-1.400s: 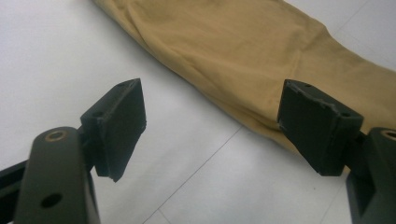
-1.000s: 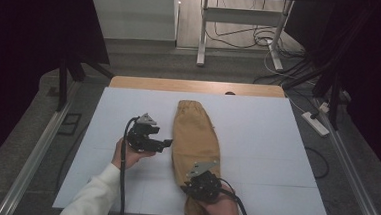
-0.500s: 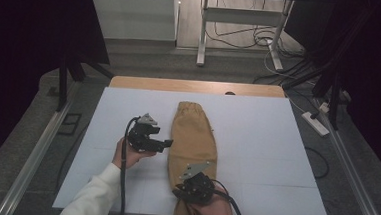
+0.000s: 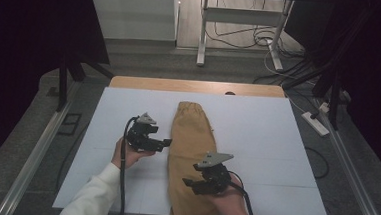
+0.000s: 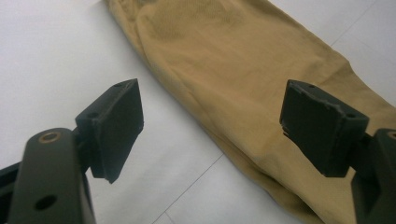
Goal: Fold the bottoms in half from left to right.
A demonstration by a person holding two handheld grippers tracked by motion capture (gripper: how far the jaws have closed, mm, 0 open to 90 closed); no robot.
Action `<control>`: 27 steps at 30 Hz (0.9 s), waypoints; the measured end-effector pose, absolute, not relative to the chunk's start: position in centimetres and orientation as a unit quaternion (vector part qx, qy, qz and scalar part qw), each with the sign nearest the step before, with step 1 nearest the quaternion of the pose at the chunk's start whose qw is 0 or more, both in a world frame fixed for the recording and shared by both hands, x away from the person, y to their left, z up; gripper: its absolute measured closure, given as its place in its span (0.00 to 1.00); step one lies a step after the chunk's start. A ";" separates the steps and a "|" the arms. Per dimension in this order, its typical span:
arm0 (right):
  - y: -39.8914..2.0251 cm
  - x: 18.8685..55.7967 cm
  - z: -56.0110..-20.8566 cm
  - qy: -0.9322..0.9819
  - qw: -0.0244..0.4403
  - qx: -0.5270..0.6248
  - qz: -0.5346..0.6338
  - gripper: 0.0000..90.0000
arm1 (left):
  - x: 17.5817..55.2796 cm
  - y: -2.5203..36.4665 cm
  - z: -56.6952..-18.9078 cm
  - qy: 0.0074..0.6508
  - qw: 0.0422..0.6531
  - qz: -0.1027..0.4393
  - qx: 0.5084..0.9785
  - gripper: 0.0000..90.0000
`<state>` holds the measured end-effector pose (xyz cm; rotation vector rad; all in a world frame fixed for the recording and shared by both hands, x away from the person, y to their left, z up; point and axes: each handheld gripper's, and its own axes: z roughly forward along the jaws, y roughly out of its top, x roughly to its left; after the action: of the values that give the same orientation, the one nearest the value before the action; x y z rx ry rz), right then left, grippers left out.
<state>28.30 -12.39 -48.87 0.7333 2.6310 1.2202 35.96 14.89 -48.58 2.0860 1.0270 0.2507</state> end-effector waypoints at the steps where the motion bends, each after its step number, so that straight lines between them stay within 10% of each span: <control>1: -12.7 28.6 -48.9 0.876 0.076 0.248 0.405 0.43 | 36.0 14.9 -48.6 0.404 0.391 0.098 0.821 0.23; 27: -15.6 32.0 -49.5 0.872 0.070 0.275 0.398 0.40 | 36.3 14.7 -48.8 0.403 0.385 0.096 0.825 0.23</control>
<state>32.00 -15.61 -49.50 0.8273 2.6236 1.1984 36.30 14.75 -48.80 2.1016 1.0274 0.2436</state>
